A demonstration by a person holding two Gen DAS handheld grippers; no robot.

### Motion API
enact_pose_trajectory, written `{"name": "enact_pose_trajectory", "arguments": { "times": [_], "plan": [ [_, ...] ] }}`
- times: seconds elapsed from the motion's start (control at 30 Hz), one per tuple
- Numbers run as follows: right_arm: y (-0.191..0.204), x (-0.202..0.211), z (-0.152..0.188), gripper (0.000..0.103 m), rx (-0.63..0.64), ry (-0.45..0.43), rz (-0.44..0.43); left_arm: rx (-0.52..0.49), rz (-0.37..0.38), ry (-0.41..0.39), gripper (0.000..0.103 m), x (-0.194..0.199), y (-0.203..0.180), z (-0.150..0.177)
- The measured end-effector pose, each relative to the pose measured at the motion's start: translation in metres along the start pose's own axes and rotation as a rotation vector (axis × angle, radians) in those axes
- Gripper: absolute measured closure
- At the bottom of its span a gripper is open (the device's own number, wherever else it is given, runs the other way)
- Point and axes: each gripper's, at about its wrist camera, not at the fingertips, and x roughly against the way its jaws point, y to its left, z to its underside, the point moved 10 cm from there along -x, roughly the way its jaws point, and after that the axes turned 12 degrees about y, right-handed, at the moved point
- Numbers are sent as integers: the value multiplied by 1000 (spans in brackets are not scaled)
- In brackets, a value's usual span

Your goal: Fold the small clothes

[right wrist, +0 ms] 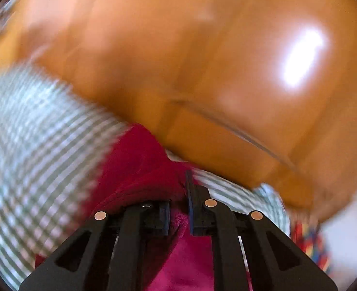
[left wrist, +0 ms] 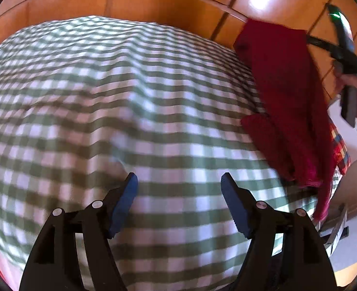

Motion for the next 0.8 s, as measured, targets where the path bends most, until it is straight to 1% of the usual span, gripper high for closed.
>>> {"name": "enact_pose_trajectory", "arguments": {
  "times": [0.03,0.07,0.1,0.17,0.2,0.23,0.33,0.37,0.4,0.43,0.47,0.5,0.53,0.57,0.6,0.67,0.73,0.77,0.8],
  "plan": [
    [-52,-2,5,93,-106,14,25,-16,16,3,32,-3,-8,-5],
    [-80,-4,10,93,-163,23,41,-31,30,8,32,-7,-16,-11],
    [-128,-8,22,93,-265,44,57,-40,42,12,32,-8,-23,-15],
    [-193,-16,50,93,-407,76,78,-62,96,24,32,-15,-42,-27],
    [-232,-21,70,93,-489,95,113,-68,121,29,32,-18,-51,-32],
    [-263,-22,87,93,-554,116,128,-74,140,38,32,-22,-60,-38],
    [-336,-32,142,93,-732,172,148,-117,152,42,32,-31,-87,-54],
    [-350,-40,157,93,-774,196,144,-130,153,49,32,-35,-96,-58],
    [-366,-46,180,93,-816,226,129,-145,168,64,32,-39,-106,-62],
    [-375,-51,194,93,-848,244,114,-157,181,72,32,-42,-116,-64],
    [-381,-56,205,88,-878,256,87,-175,189,81,32,-47,-128,-67],
    [-383,-58,217,72,-899,261,59,-203,186,90,31,-51,-140,-69],
    [-380,-62,219,62,-907,261,45,-233,179,93,29,-54,-152,-70],
    [-379,-59,229,35,-918,262,31,-254,177,97,27,-58,-161,-71],
    [-375,-55,236,20,-932,258,-3,-275,178,108,27,-63,-171,-71],
    [-365,-47,246,20,-932,259,-64,-309,177,150,27,-77,-188,-68],
    [-347,-31,250,20,-905,251,-115,-341,148,172,30,-91,-198,-65],
    [-329,-19,255,16,-887,247,-183,-360,124,190,34,-100,-203,-62],
    [-316,-16,258,11,-874,253,-227,-375,128,202,47,-105,-207,-59]
  ]
}}
